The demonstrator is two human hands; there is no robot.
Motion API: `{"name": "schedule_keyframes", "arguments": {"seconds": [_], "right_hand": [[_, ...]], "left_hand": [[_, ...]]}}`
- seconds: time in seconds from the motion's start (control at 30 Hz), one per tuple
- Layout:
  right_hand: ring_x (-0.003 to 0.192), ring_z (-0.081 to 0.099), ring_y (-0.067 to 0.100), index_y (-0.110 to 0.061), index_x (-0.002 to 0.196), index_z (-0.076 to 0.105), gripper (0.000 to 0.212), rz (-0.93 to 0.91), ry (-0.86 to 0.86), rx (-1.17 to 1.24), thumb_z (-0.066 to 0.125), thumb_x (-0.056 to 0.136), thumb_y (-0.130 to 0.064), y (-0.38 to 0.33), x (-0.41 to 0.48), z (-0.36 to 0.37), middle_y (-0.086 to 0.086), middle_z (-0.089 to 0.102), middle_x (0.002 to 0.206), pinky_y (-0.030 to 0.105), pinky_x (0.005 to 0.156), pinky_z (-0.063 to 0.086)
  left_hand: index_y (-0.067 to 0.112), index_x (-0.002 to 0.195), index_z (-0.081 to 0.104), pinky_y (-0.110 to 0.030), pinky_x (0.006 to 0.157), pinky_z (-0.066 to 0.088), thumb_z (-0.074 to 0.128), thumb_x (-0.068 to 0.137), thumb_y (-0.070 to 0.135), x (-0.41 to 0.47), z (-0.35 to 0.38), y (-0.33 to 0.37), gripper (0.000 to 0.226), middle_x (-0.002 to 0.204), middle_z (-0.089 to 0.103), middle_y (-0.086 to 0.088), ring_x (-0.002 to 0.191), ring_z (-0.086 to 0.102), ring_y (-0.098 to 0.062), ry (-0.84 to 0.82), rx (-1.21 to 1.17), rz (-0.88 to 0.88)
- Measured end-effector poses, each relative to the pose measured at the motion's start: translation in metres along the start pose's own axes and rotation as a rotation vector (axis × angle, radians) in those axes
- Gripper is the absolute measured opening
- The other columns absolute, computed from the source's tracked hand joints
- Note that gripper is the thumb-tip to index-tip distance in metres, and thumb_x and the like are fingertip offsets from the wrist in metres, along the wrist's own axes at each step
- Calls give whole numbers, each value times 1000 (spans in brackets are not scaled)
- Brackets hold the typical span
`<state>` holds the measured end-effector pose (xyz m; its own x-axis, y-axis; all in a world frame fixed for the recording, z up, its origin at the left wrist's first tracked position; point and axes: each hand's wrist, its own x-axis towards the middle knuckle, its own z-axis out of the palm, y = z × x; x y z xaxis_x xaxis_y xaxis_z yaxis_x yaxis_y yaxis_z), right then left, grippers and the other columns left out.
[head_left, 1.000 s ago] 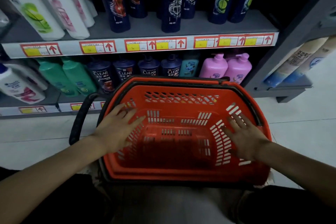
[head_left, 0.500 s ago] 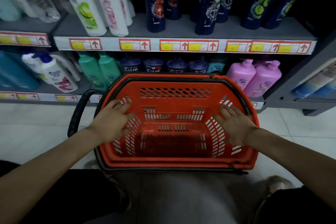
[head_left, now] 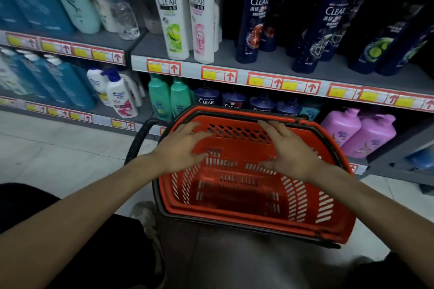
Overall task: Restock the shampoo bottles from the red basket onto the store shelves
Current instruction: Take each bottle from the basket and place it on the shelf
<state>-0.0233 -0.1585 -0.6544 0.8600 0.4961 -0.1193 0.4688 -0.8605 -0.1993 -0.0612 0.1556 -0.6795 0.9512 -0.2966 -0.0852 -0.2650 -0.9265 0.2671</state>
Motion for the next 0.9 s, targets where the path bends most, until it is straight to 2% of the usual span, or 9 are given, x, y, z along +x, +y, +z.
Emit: {"name": "schedule_keyframes", "arguments": {"seconds": [0.1,0.17,0.27,0.33,0.43,0.5,0.6,0.77,0.9], "right_hand": [[145,37,25,-32,163,8,116,-29,85,123,83,77,-53,-25,14,-35,-1,23,162,41,116,38],[145,35,19,-30,163,13,112,-9,168,240,84,78,-50,-42,24,-55,-4,25,163,36,115,38],[146,37,21,-24,160,27,105,17,294,400,86,77,-47,-70,45,-76,0,35,162,41,117,38],[140,45,21,-23,156,36,95,42,349,476,87,78,-42,-89,60,-85,1,46,154,41,112,42],[122,58,21,-20,147,50,75,76,399,550,85,82,-33,-117,86,-93,2,61,132,40,101,50],[110,64,22,-19,139,58,63,91,417,612,84,82,-28,-134,105,-94,-1,64,117,42,93,54],[101,65,21,-17,133,60,55,116,399,651,82,84,-25,-151,134,-90,-6,61,103,40,89,55],[95,63,17,-22,133,59,58,159,422,693,83,82,-38,-164,178,-79,-5,61,103,34,83,54],[102,65,18,-22,134,60,52,199,463,703,79,85,-27,-165,199,-69,-3,65,108,34,86,55]], "left_hand": [[33,151,47,-43,119,36,63,90,62,9,-23,3,70,153,39,-3,145,36,-24,114,-191,-66],[32,146,53,-35,115,38,60,87,64,15,-39,1,69,139,48,0,134,46,-19,220,-305,-97],[25,140,61,-17,96,35,73,92,42,24,-66,0,53,124,54,3,120,52,-13,395,-409,-154],[19,136,64,-21,94,40,74,93,31,31,-88,0,46,117,54,6,115,54,-13,499,-492,-191],[21,135,65,-35,96,52,72,94,32,50,-116,-15,43,119,61,1,108,61,-17,591,-570,-236],[24,131,65,-45,90,57,71,94,36,64,-129,-35,40,113,65,0,101,65,-19,668,-631,-302],[26,125,61,-48,85,58,72,92,42,81,-143,-58,38,103,65,5,95,65,-17,802,-667,-402],[30,130,53,-44,87,56,77,80,58,115,-148,-78,63,115,61,5,104,61,-17,876,-715,-440],[38,129,54,-44,89,58,75,68,65,140,-142,-84,69,117,67,13,105,66,-11,834,-746,-431]]}}
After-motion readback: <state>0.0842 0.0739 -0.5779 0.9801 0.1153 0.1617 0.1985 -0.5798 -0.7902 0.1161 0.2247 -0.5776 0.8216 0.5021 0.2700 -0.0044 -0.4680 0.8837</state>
